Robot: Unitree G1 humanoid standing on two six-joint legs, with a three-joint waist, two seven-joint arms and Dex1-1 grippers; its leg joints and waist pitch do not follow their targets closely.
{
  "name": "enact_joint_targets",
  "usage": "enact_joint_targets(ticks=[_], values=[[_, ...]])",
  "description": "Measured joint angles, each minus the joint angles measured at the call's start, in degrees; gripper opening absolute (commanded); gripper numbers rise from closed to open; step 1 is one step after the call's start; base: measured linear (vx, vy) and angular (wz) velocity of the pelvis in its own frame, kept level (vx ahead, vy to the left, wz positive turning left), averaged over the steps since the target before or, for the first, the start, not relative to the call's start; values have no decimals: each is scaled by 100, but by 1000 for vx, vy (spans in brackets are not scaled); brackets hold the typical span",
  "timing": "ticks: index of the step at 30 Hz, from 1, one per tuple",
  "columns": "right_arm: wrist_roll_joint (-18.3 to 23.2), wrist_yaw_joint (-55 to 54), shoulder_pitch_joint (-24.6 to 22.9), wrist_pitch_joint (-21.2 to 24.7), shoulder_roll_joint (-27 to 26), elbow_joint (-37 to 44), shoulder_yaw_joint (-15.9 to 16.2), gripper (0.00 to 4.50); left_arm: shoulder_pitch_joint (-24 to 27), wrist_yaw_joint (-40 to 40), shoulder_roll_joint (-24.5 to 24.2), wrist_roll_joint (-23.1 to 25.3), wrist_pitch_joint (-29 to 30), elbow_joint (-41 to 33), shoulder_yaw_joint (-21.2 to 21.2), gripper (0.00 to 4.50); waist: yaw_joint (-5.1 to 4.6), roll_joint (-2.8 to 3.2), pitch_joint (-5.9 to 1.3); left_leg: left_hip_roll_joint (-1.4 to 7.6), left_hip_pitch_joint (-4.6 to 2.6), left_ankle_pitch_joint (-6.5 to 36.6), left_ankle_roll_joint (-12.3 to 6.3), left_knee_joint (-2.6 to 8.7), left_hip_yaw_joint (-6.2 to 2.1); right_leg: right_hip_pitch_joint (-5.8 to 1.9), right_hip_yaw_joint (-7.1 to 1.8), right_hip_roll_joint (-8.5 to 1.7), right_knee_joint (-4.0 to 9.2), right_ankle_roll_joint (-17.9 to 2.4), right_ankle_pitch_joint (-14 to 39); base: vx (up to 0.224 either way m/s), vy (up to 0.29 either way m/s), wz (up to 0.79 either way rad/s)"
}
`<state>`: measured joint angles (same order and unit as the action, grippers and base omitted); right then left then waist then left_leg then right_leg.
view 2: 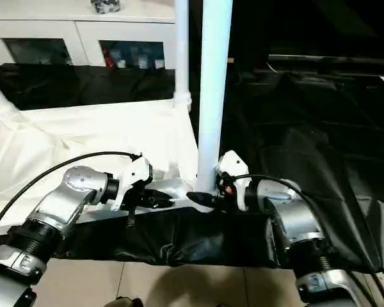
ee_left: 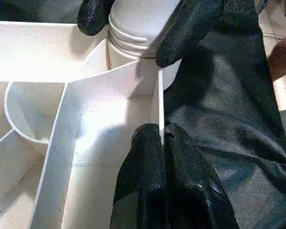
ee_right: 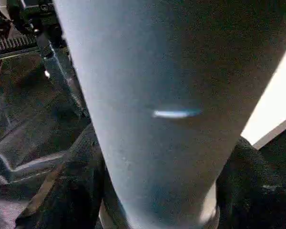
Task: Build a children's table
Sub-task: Rotate leg to tighten
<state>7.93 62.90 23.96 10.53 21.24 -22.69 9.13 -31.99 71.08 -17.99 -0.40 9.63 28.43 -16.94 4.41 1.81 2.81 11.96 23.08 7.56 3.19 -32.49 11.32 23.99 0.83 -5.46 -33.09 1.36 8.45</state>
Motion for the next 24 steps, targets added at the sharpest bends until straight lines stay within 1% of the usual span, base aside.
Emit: enact_joint_targets(ticks=[6,8,10,12,14,16,18,20,22,24], values=[[11,-4,-100,69,13,130,-26,266,17,-37,20,-1,21,-13,-5,0,41,0,0,0,-1,0,0,-1,-1,0,-1,0,0,1,1,0,0,0],[-1,-116,-107,74,-13,95,-91,266,4,-210,94,37,18,16,-4,0,62,0,0,-2,-3,0,0,-2,0,-3,-3,-1,-1,1,1,0,0,0],[-67,-522,-80,41,-164,-92,-238,266,-58,-573,276,173,17,156,24,0,55,1,-1,-4,-4,0,0,-5,-1,-3,-6,-2,-1,2,1,0,0,0],[-114,-884,-10,25,-306,-266,-342,266,-141,-826,382,239,18,299,34,0,31,0,-1,-4,-7,0,0,-6,-5,-4,-6,-2,0,2,1,0,0,0],[-236,-1748,277,-16,-678,-742,-573,266,-302,-1463,636,331,39,600,131,0,-51,-1,0,-6,-5,0,0,-15,-10,1,-4,-1,-1,2,1,0,0,0],[-303,-2417,453,-28,-891,-1025,-742,266,-436,-1948,879,412,122,792,154,0,-108,0,0,-10,-3,0,0,-16,-15,0,-3,-3,3,2,1,0,0,0],[-328,-2870,557,-87,-1039,-1226,-876,266,-531,-2271,1050,453,199,916,157,0,-128,0,0,-11,-2,0,-1,-19,-15,0,-3,-3,7,2,1,0,0,0],[-335,-3528,726,-156,-1346,-1498,-1108,266,-638,-2625,1220,487,271,1074,226,0,-164,0,0,-12,-1,0,-1,-20,-15,3,-3,-3,7,2,1,0,0,0],[-334,-3996,829,-219,-1522,-1655,-1251,266,-695,-2870,1353,533,297,1155,251,0,-181,0,0,-11,0,0,-1,-19,-15,1,-3,-3,7,2,1,0,0,0],[-332,-4157,835,-278,-1603,-1682,-1316,266,-698,-2937,1387,553,298,1155,255,0,-183,3,-2,-10,0,0,-1,-18,-15,0,-3,-3,6,2,1,0,0,0]])
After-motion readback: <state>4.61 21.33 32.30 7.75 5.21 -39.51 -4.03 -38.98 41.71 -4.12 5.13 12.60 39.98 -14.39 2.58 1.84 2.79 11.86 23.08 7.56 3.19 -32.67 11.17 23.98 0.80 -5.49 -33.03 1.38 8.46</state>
